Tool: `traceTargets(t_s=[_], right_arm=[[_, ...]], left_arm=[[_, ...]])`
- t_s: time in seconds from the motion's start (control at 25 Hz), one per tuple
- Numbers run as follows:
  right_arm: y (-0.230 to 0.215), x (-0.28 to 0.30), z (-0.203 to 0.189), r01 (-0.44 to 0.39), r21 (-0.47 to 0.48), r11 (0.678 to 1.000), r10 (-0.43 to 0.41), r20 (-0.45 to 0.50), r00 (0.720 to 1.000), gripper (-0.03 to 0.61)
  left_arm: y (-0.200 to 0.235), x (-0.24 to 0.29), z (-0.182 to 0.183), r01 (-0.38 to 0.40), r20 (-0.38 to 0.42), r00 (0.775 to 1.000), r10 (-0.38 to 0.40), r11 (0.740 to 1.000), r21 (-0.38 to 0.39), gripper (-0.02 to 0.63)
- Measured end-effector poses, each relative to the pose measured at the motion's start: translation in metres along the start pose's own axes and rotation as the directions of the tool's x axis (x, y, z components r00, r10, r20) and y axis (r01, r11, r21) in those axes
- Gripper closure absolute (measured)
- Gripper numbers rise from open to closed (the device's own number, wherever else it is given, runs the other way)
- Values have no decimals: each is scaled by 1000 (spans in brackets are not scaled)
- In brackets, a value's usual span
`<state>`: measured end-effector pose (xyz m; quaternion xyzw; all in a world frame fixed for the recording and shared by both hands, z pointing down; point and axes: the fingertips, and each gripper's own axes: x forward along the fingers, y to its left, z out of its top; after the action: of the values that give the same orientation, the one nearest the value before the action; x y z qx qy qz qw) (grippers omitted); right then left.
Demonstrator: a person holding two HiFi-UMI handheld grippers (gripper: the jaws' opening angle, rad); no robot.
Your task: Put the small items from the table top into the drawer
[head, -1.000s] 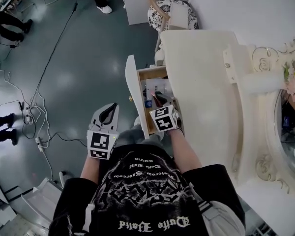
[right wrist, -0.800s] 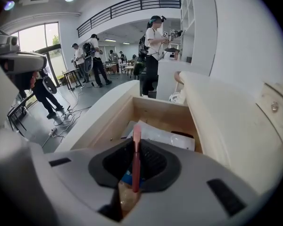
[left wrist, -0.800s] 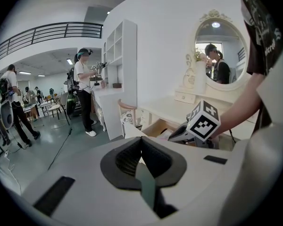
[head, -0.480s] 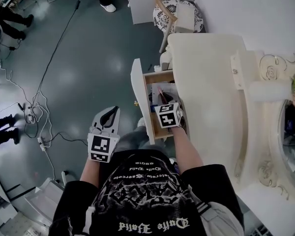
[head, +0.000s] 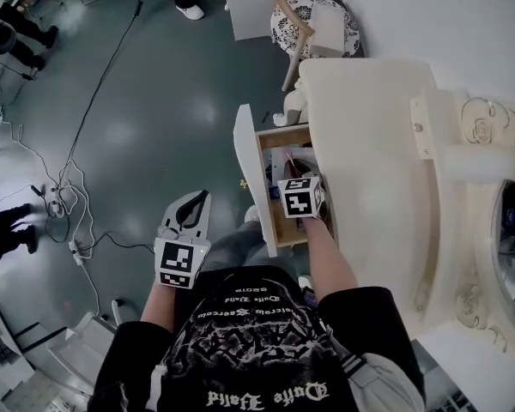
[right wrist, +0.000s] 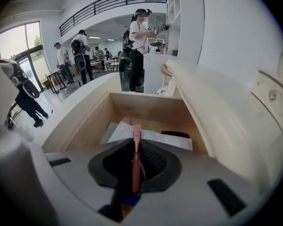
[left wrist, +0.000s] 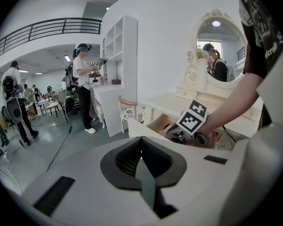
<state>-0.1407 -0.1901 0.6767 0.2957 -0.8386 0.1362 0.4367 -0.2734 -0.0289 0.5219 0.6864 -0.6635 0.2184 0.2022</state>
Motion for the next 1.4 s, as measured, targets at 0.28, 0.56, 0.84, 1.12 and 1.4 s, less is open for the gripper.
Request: traceTargets(t_s=[0.28,0.56,0.84,1.12,1.4], right_arm=[[-4,7,-1,10,27,1000,-9,-10,1000,523],[0,13,-10,-16,47,999,18,-49,999,518],[2,15,-11,-47,112,993,52,-41,998,426],[7,6,-5,-60,154,986,60,4,998,353],[15,-14,5,-72,168,983,63,59,996,344]], left_arm=[[4,1,-4,-3,-7,1000,3,1000,-4,598],[5,1,-7,-5,-14,1000,5,1000,-5,598],[7,2,-8,-1,-15,1000,1,1000,-3,598],[5,6,-3,18,-2,1000,-18,1000,-2,598],[1,13,2,44,17,999,-44,999,-9,598]])
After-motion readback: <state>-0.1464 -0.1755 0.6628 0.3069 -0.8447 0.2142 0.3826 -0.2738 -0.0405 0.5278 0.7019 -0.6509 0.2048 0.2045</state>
